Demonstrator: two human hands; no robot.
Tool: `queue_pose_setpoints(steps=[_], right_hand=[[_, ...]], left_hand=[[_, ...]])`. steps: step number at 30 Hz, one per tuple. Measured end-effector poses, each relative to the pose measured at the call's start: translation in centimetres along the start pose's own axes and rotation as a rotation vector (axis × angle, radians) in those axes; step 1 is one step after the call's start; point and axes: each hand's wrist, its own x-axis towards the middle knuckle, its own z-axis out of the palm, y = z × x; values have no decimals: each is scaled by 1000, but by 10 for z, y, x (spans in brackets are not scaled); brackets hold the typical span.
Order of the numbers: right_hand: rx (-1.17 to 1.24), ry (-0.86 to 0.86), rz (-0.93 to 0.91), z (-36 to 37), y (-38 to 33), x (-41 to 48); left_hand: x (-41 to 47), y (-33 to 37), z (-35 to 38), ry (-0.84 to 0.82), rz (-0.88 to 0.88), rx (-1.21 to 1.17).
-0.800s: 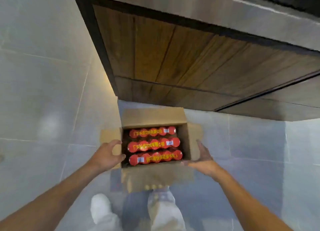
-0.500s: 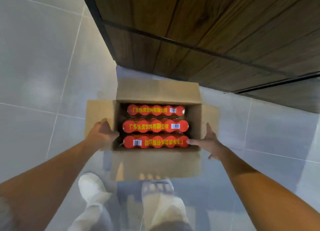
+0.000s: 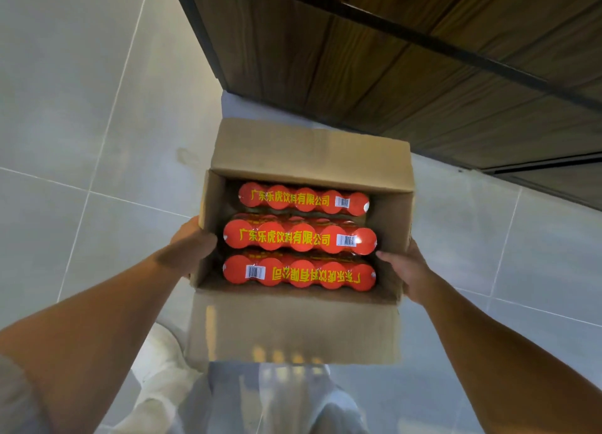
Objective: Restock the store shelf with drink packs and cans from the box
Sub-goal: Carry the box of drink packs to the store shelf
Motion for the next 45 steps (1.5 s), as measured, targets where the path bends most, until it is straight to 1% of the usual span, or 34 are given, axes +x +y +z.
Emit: queue_pose_setpoints(steps=[2, 3, 6, 8, 11, 14, 16, 17, 29, 36, 39, 45], right_hand=[[52, -58, 46, -2, 3, 14], [55, -79, 65, -2, 2, 19], [11, -69, 88, -1, 2, 24], [-6, -51, 80, -2, 4, 28], [-164, 26, 1, -5, 5, 29], [-468, 153, -77, -7, 0, 24], [-659, 189, -113, -9, -5, 19], [-711, 190, -127, -11, -6, 18], [-798, 192, -191, -16, -14, -7], [-856, 191, -215, -12, -36, -52], [-874, 184, -231, -4, -48, -83], [-943, 170, -290, 33, -81, -146]], left_hand=[[7, -2, 0, -57, -31, -110], [9, -2, -1, -119, -55, -166], [20, -10, -5, -292, -137, -228], [34, -17, -5, -331, -137, -251], [30, -13, -9, -344, -131, -190], [21, -7, -13, -331, -125, -180], [17, -4, -15, -345, -117, -197], [15, -2, -15, -357, -116, -208], [-6, -13, -32, -408, -138, -321], [-40, -30, -74, -433, -168, -320], [-65, -43, -101, -456, -167, -375], [-105, -91, -158, -417, -164, -478]])
